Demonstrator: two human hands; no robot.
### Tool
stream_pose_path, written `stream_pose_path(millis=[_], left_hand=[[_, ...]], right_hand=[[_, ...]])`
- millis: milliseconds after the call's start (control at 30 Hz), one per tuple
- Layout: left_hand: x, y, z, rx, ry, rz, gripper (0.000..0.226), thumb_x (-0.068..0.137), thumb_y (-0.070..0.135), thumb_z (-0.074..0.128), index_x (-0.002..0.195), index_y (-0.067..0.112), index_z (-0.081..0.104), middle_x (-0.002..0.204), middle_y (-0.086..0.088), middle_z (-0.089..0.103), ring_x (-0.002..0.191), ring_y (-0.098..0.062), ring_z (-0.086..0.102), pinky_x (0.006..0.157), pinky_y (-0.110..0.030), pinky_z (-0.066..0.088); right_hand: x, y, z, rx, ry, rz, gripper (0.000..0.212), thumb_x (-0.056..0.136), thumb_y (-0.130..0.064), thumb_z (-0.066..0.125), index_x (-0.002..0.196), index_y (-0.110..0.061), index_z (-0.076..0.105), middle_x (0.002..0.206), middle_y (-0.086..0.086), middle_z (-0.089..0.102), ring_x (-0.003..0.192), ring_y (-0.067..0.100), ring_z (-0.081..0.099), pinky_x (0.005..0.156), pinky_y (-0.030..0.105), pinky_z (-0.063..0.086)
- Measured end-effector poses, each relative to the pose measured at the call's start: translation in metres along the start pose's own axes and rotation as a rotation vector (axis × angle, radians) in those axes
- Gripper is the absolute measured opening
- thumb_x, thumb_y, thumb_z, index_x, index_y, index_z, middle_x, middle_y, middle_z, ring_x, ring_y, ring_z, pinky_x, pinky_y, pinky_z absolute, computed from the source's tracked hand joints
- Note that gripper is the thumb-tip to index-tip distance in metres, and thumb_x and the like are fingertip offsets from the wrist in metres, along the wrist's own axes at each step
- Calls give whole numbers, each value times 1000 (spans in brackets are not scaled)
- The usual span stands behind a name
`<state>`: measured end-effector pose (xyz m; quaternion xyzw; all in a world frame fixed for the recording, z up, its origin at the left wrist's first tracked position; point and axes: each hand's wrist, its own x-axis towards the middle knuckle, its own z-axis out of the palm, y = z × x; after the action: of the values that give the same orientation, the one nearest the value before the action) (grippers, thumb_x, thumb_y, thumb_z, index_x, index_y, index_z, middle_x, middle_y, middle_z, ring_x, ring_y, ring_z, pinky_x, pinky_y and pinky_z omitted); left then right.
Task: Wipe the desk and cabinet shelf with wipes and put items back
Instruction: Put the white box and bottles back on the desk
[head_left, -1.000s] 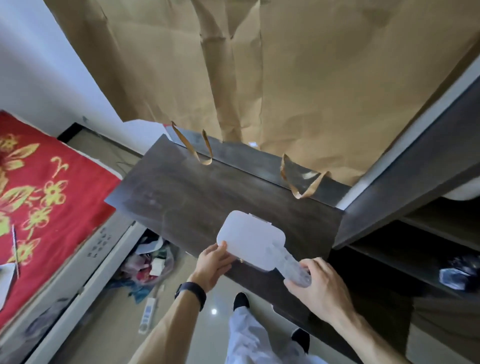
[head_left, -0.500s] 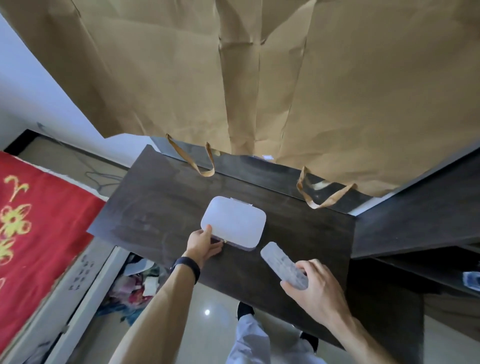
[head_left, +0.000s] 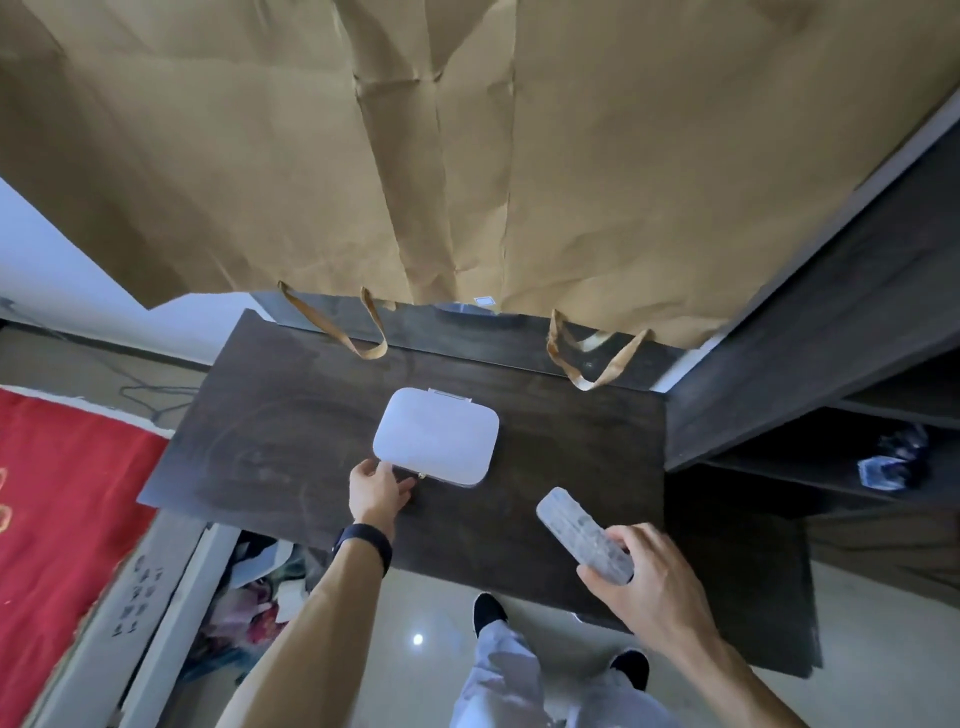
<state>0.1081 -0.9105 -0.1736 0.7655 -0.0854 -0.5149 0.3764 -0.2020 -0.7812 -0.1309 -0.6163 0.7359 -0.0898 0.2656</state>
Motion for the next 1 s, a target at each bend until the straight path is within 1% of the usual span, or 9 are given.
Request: stream_pose_path(millis=[133, 267, 367, 467, 600, 700, 733, 867, 1000], left_hand=[[-54, -39, 39, 333, -85, 68, 25, 98, 19, 45, 123, 16, 49, 110, -3, 63, 86, -24, 72, 90, -41, 57], [-117, -98, 102, 838, -362, 433, 31, 98, 21, 50, 128, 16, 56, 122, -4, 61, 112, -28, 60, 95, -30, 46], [-156, -144, 149, 1122, -532, 662, 32, 97, 22, 50, 127, 17, 59, 121, -6, 58, 116, -29, 55, 97, -30, 41], [-178, -185, 180, 1333, -602, 991, 42, 96, 29, 48, 137, 20, 55, 139, -3, 52, 130, -27, 48, 109, -33, 36], [-178, -216, 205, 1629, -573, 1224, 55, 101, 36, 38, 153, 21, 38, 166, -1, 19, 154, -21, 13, 125, -43, 14], [-163, -232, 212, 1711, -506, 1345, 61, 93, 42, 35, 144, 14, 54, 158, -4, 38, 149, -21, 30, 119, -51, 28], [-155, -238, 212, 1714, -476, 1384, 63, 92, 42, 36, 143, 11, 55, 157, -5, 41, 148, -20, 29, 118, -53, 27], [-144, -254, 209, 1674, -382, 1461, 65, 96, 40, 41, 154, 11, 36, 164, -3, 26, 154, -17, 15, 120, -54, 16], [-143, -260, 208, 1621, -325, 1468, 68, 97, 43, 43, 157, 13, 30, 167, -1, 19, 155, -15, 7, 122, -53, 10]], right_hand=[[-35, 43, -5, 8, -27, 135, 45, 73, -69, 57, 107, -39, 55, 101, -24, 49, 94, 1, 48, 71, 17, 40], [-71, 106, -8, 3, -48, 243, 48, 77, -70, 54, 113, -39, 53, 107, -23, 47, 98, 0, 46, 76, 15, 39], [-91, 163, -7, -8, -50, 315, 47, 76, -72, 53, 110, -40, 54, 109, -20, 51, 99, 3, 48, 76, 17, 42], [-100, 215, 5, -47, -68, 352, 46, 74, -70, 55, 108, -39, 55, 109, -17, 54, 99, 6, 51, 76, 19, 48], [-90, 266, 26, -74, -110, 341, 47, 77, -64, 58, 113, -36, 56, 112, -13, 55, 103, 10, 52, 77, 23, 51], [-66, 288, 42, -100, -114, 259, 49, 82, -57, 58, 122, -30, 54, 122, -7, 53, 113, 18, 49, 85, 29, 50], [-56, 294, 46, -114, -125, 222, 50, 84, -54, 58, 126, -28, 52, 126, -5, 51, 117, 20, 47, 89, 31, 48], [-12, 308, 58, -231, -145, 81, 52, 89, -46, 56, 135, -23, 48, 132, -1, 45, 118, 23, 42, 95, 34, 45], [29, 322, 60, -326, -119, -40, 54, 91, -38, 60, 140, -19, 45, 135, 3, 42, 120, 27, 40, 98, 40, 45]])
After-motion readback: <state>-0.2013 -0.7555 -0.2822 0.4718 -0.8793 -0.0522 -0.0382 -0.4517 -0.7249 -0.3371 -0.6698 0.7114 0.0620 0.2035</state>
